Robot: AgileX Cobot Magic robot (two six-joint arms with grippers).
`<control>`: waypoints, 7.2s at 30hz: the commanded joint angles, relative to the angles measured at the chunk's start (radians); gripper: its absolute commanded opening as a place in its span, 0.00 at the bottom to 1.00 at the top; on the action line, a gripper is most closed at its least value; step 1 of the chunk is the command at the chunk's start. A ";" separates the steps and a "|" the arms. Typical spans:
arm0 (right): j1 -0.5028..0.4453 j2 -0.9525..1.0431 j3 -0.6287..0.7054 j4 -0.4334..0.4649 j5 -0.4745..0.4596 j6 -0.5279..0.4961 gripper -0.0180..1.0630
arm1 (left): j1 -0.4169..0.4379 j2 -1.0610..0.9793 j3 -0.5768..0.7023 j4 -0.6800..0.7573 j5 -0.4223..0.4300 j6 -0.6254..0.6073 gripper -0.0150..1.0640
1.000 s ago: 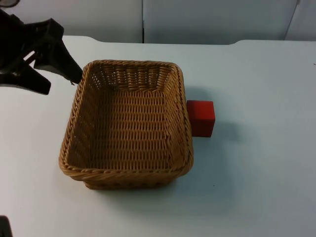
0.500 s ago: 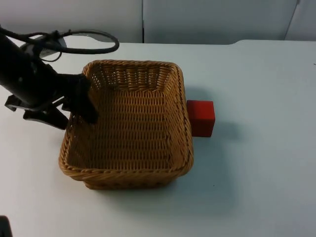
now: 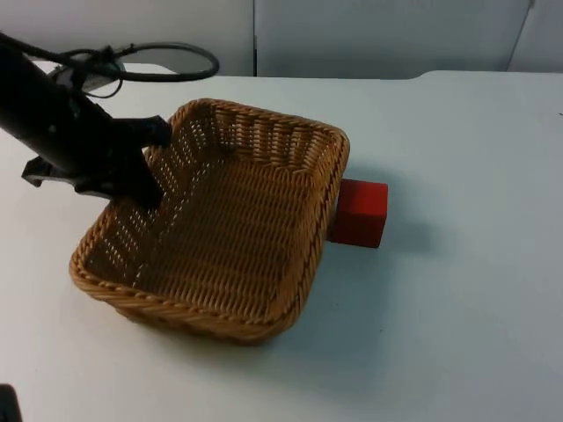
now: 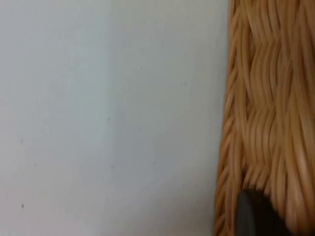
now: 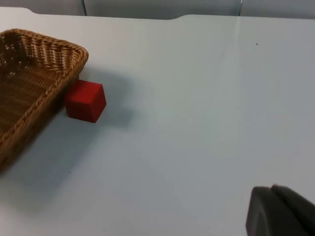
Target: Pick up the basket with the left hand and place the cube into the basket with the right hand.
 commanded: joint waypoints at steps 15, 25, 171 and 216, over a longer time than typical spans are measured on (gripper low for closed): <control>0.005 -0.004 0.005 0.000 -0.007 -0.001 0.01 | -0.002 -0.107 -0.158 -0.018 0.175 -0.159 0.01; 0.005 -0.004 0.005 0.000 -0.007 -0.001 0.01 | -0.002 -0.129 -0.158 -0.020 0.175 -0.156 0.01; 0.253 2.065 -0.729 0.482 -0.441 -1.382 0.97 | -0.002 -0.129 -0.158 -0.019 0.128 -0.156 0.01; 0.309 1.958 -0.731 0.698 -1.215 -1.311 0.02 | -0.002 -0.129 -0.158 -0.019 0.050 -0.156 0.01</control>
